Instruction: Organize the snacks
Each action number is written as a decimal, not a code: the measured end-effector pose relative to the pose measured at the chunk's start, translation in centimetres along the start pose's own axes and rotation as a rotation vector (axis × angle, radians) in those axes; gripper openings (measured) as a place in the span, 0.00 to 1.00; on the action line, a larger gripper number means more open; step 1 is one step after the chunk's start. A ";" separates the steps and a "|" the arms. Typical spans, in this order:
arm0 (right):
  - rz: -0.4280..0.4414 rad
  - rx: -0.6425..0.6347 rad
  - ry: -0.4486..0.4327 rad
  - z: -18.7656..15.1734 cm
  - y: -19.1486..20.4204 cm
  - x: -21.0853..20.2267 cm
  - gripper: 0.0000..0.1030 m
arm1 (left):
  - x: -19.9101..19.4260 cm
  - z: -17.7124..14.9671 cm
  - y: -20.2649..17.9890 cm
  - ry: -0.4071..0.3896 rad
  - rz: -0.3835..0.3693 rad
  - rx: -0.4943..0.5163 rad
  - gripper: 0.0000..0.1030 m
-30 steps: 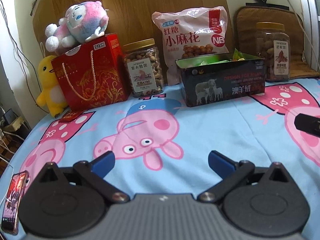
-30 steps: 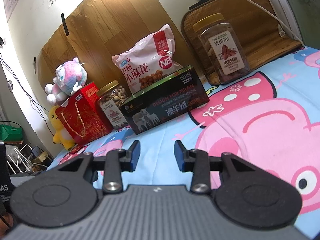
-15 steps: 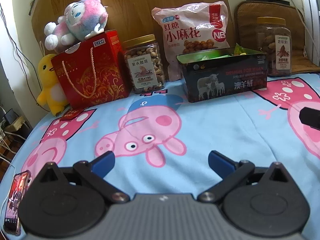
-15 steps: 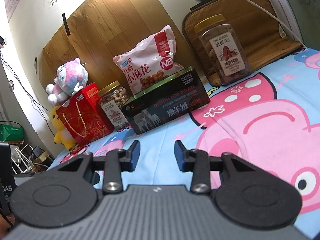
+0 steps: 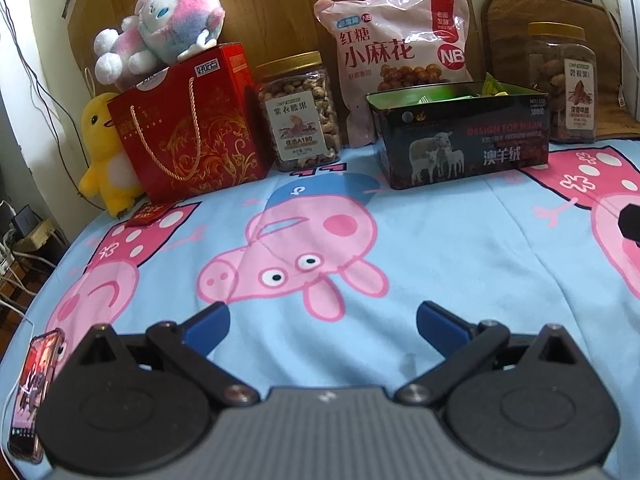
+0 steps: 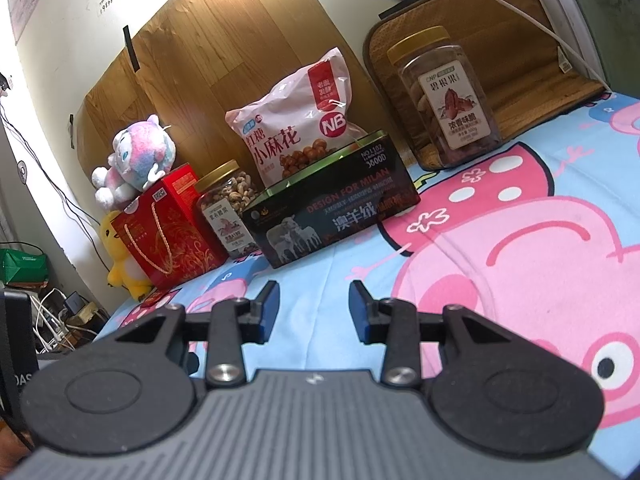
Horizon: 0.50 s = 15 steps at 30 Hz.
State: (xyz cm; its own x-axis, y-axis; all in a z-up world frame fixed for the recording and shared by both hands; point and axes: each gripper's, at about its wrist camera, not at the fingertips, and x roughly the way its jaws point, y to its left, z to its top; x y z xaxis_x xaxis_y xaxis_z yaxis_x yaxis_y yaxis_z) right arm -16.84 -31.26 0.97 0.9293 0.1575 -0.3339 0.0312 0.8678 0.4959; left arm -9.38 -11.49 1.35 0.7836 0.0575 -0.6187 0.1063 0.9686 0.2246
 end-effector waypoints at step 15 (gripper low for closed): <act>-0.002 0.011 0.001 -0.2 0.0 0.1 0.40 | 0.1 0.1 0.2 0.005 0.001 -0.002 1.00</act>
State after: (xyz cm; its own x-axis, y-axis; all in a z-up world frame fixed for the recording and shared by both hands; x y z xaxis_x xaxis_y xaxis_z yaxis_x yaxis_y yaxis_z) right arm -16.82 -31.18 0.74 0.9291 0.1563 -0.3353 0.0369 0.8627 0.5044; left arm -9.19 -11.28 1.39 0.7805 0.0594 -0.6223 0.1043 0.9692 0.2233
